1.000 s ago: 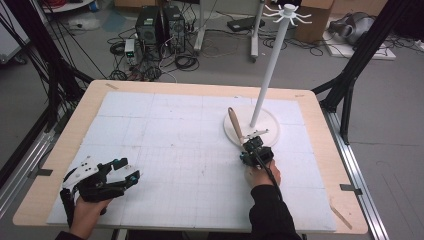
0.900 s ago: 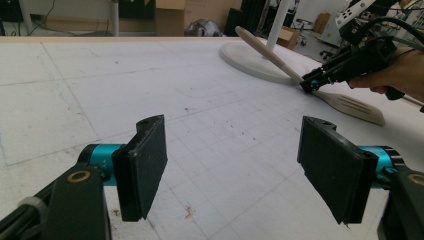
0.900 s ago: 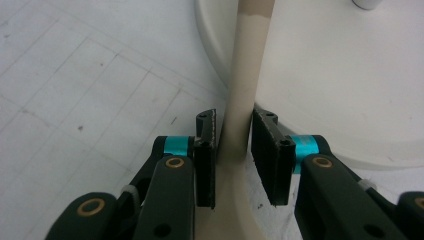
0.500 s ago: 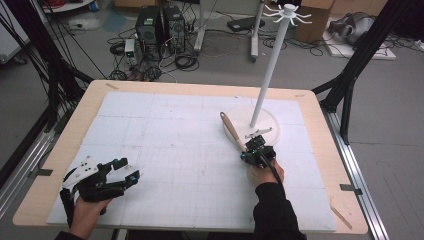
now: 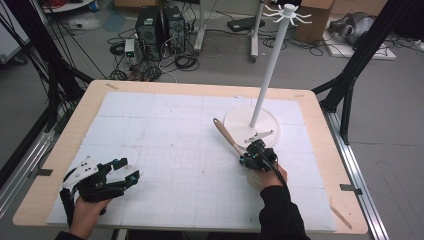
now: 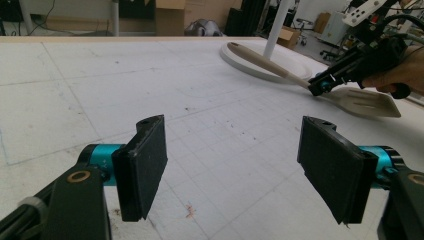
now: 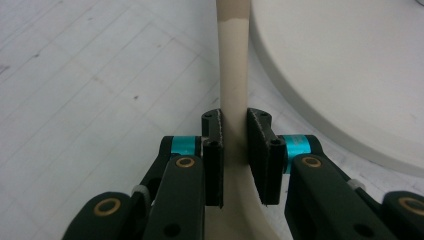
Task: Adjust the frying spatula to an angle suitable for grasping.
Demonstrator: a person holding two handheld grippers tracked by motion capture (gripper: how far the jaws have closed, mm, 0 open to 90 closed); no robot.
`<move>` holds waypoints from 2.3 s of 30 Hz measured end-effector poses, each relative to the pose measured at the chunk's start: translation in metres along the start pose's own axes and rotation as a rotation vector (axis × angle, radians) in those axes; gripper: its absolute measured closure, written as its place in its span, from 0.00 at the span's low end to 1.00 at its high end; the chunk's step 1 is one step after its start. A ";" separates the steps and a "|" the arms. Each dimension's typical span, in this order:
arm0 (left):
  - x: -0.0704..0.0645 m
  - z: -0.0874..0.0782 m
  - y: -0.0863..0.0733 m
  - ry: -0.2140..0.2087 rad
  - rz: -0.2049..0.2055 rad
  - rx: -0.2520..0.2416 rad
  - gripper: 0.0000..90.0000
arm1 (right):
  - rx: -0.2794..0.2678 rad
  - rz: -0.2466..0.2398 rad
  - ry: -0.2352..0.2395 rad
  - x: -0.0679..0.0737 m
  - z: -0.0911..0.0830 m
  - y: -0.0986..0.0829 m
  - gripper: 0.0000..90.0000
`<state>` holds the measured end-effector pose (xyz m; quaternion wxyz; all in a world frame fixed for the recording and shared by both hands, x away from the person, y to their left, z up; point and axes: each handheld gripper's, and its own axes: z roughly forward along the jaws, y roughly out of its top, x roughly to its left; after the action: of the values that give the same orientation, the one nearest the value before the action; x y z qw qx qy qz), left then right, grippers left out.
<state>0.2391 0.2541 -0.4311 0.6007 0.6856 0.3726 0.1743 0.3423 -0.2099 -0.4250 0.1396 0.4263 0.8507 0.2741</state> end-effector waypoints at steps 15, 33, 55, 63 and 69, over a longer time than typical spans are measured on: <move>-0.001 0.000 0.000 0.001 -0.001 0.004 0.31 | -0.051 -0.088 0.165 0.021 -0.027 -0.022 0.86; -0.001 0.001 -0.001 0.003 0.004 0.008 0.31 | -0.005 -0.150 0.274 0.041 -0.037 -0.044 0.86; -0.002 0.002 -0.001 0.003 0.006 0.018 0.31 | -0.068 -0.176 0.273 0.046 -0.043 -0.048 0.79; -0.002 0.002 -0.002 0.001 0.006 0.014 0.31 | -0.285 -0.089 0.130 0.028 -0.080 -0.061 0.44; -0.002 0.002 -0.002 0.010 0.002 0.001 0.31 | -0.396 -0.013 0.034 0.018 -0.101 -0.088 0.27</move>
<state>0.2385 0.2511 -0.4329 0.5983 0.6854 0.3748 0.1781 0.2267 -0.2731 -0.3942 0.2080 0.3805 0.7851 0.4422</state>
